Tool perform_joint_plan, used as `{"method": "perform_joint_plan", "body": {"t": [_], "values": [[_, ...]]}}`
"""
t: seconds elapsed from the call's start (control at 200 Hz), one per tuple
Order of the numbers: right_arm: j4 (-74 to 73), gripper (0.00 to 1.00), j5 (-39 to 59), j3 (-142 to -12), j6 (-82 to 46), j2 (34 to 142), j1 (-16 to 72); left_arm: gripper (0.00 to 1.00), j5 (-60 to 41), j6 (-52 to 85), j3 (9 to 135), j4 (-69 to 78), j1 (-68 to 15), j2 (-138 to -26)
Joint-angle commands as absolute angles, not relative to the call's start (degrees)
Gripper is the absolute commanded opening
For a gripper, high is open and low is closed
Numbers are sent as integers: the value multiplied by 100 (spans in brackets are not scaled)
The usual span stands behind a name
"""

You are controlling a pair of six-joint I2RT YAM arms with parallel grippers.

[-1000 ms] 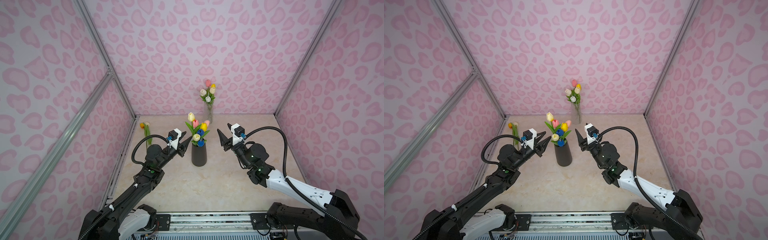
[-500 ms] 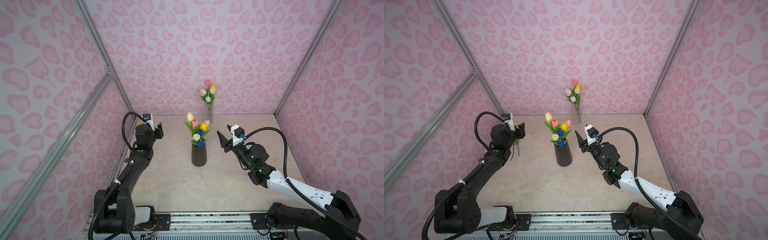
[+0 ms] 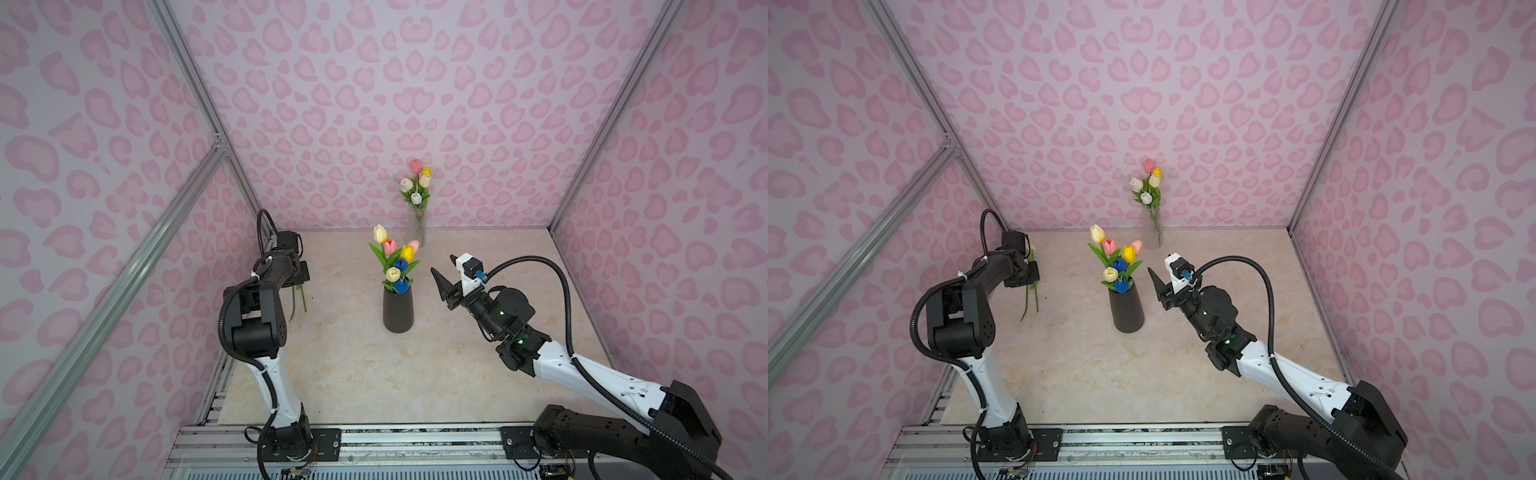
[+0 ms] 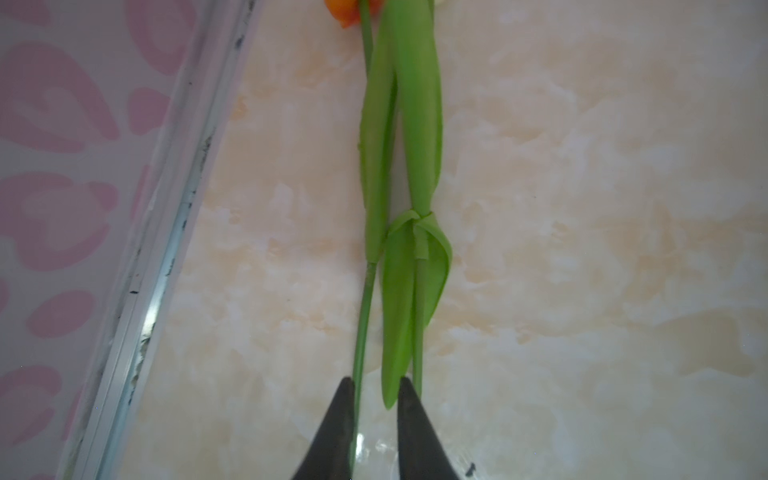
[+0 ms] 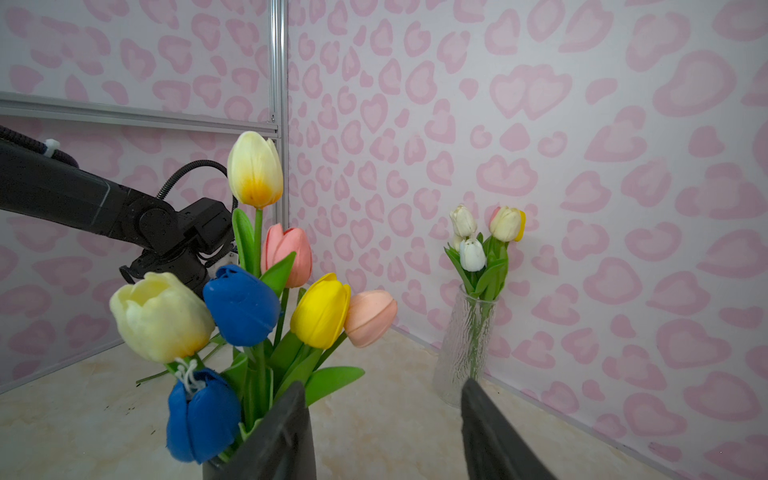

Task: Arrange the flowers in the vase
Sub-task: 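Close the left gripper on the white tulip stem and lift it upright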

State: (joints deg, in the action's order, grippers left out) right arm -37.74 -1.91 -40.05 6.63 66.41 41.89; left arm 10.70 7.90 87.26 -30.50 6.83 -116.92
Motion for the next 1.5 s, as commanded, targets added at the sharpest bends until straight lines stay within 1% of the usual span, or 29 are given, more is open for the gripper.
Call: {"method": "perform_joint_plan", "body": {"t": [0.0,0.145,0.305,0.42,0.465,0.5,0.56,0.6,0.7,0.955,1.09,1.11,1.21,1.37,1.495], "values": [[-3859,59,-200,-3964,726,6653,4192,18,756,703,8868,-3618,677,-11836],[-3905,60,-189,-3938,755,6688,4183,21,637,750,8884,-3715,598,-12008],[-3898,60,-171,-3929,773,6655,4167,22,763,861,8898,-3838,606,-12217],[-3874,60,-184,-3886,774,6580,4141,22,669,835,8929,-3795,606,-12293],[-3882,60,-192,-3855,777,6545,4142,20,650,818,8955,-3805,606,-12333],[-3888,60,-205,-3834,766,6522,4140,13,659,809,8977,-3822,606,-12348],[-3882,60,-212,-3807,746,6479,4138,10,652,817,8950,-3802,606,-12320],[-3881,60,-220,-3794,738,6453,4133,4,633,817,8918,-3784,598,-12277],[-3902,60,-263,-3753,713,6434,4138,3,605,826,8768,-3654,560,-12015],[-3937,60,-288,-3787,677,6478,4122,3,-25,809,8118,-2875,202,-10463],[-4008,60,-324,-3788,660,6486,4122,3,-890,657,7745,-2211,76,-9537],[-4015,60,-325,-3788,660,6480,4120,3,-950,675,7537,-2106,63,-9375],[-4059,60,-329,-3777,635,6469,4122,3,-1547,667,6820,-1139,4,-8448],[-4118,60,-274,-3820,546,6478,4122,3,-2390,720,5401,926,-325,-6771],[-3919,60,-50,-4072,371,6426,4122,3,-3306,923,4721,2244,-478,-5915]]}}
